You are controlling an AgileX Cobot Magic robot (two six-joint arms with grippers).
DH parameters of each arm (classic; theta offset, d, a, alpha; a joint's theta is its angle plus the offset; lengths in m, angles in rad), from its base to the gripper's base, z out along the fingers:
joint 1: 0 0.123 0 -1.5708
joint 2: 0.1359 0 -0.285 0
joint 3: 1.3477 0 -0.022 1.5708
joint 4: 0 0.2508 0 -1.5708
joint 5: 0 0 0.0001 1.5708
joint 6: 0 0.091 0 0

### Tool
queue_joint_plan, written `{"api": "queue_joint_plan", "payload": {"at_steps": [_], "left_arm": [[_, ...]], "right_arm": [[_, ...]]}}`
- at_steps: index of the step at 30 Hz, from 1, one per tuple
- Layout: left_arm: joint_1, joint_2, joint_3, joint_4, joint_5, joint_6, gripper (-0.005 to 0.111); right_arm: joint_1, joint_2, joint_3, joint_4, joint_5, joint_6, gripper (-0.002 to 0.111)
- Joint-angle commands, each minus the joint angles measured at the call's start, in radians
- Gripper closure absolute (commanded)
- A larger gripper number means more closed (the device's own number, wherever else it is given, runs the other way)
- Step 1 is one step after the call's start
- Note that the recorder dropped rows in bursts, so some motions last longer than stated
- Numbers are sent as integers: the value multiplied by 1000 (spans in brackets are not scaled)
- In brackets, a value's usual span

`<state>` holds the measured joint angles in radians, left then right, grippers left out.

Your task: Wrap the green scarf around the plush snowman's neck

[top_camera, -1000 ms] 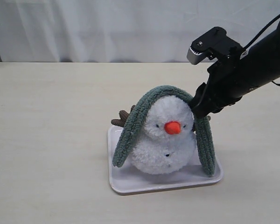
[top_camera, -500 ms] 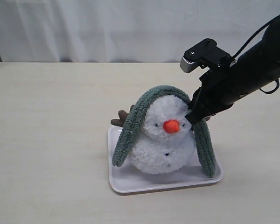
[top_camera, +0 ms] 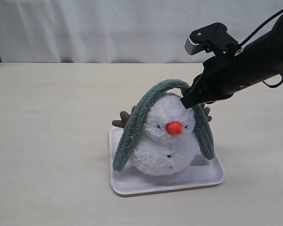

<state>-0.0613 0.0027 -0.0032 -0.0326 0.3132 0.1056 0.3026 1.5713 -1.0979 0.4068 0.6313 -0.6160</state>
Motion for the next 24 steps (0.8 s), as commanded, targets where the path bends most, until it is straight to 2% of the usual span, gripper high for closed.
{"api": "queue_joint_plan", "payload": {"at_steps": [1,19,24], "left_arm": [[-7,-3,3,0,-10,2,107],[-7,-3,3,0,-10,2,107],[-7,-3,3,0,-10,2,107]], "right_arm": [[2,44,-6,3,8,33,104],[2,106,-27,3,54,33,104],[2,106,-71,3,142,56,91]]}}
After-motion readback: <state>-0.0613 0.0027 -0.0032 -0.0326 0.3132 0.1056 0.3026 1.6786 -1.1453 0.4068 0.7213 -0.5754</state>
